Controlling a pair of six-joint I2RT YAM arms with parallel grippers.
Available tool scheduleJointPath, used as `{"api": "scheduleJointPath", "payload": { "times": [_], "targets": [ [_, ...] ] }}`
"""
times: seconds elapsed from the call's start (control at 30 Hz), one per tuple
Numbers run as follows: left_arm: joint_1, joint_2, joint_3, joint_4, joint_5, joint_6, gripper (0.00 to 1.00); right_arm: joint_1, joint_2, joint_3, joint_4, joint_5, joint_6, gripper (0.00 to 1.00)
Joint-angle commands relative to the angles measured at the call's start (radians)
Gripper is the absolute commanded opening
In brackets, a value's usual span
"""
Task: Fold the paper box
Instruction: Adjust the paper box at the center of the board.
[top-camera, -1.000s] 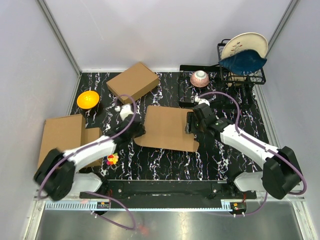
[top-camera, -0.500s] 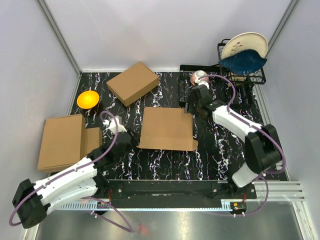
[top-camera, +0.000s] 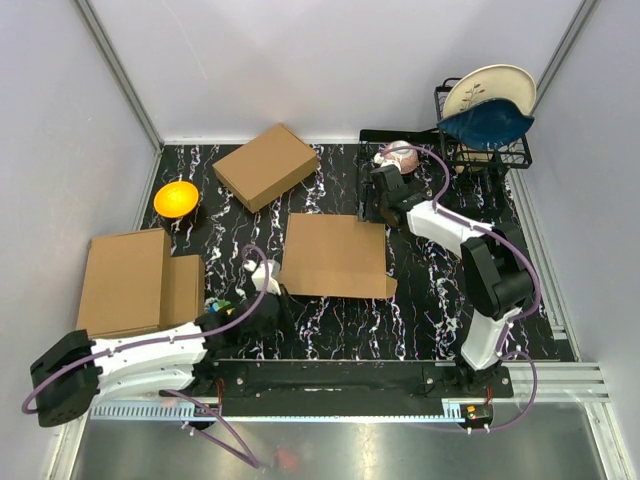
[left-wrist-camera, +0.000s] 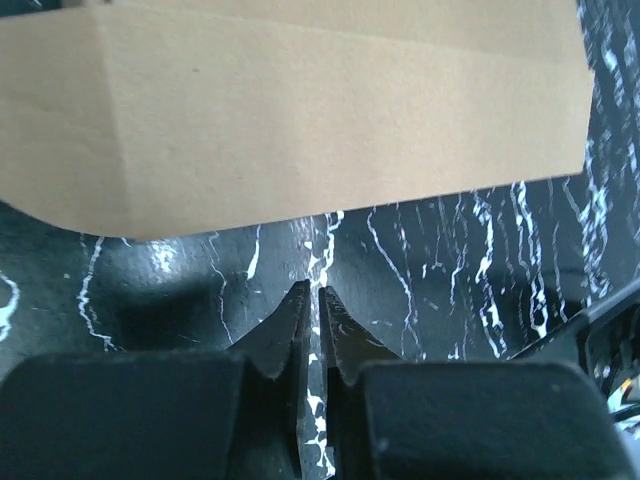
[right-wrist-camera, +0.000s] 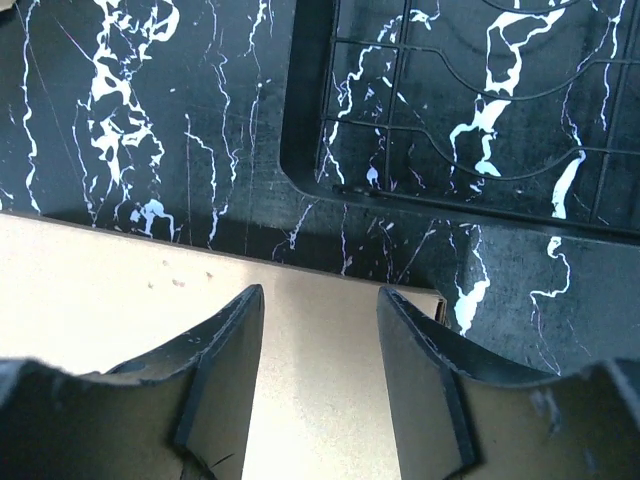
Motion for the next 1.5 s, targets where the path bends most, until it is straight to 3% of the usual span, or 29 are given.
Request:
{"api": "scheduleJointPath", "payload": {
  "times": [0.0, 0.2, 0.57, 0.77, 1.0, 1.13, 1.2, 1.27, 1.37, 1.47],
  "targets": [
    [-0.012, 0.094, 0.016, 0.162, 0.088, 0.05, 0.09, 0.006, 0.015, -0.006, 0.015, -0.01, 0.002, 0.55],
    [-0.012, 0.171, 0.031, 0.176, 0.033, 0.021, 0.11, 0.028, -0.114, -0.192, 0.01, 0.015, 0.059, 0.54],
    [0.041, 0.206, 0.098, -0.005, -0.125, -0.018, 0.15, 0.179, -0.41, -0.442, -0.134, 0.038, 0.212, 0.53],
    [0.141, 0.059, 0.109, -0.209, -0.246, -0.057, 0.17, 0.258, -0.557, -0.493, -0.207, 0.057, 0.278, 0.53],
    [0.192, -0.194, 0.128, -0.376, -0.355, -0.083, 0.32, 0.258, -0.643, -0.364, -0.2, 0.16, 0.164, 0.56],
    [0.193, -0.266, 0.091, -0.237, -0.288, -0.042, 0.41, 0.259, -0.542, -0.339, 0.066, -0.072, 0.1, 0.52],
    [0.195, -0.294, 0.059, -0.095, -0.192, 0.001, 0.46, 0.256, -0.486, -0.345, 0.171, -0.311, 0.1, 0.52],
    [0.199, -0.318, 0.022, -0.03, -0.141, 0.005, 0.59, 0.256, -0.384, -0.35, 0.331, -0.452, 0.132, 0.49],
    [0.213, -0.338, -0.032, 0.131, -0.076, -0.023, 0.7, 0.252, -0.249, -0.309, 0.311, -0.46, 0.157, 0.42],
    [0.233, -0.329, -0.081, 0.224, -0.016, -0.028, 0.73, 0.244, -0.185, -0.325, 0.299, -0.443, 0.148, 0.4]
  ]
}}
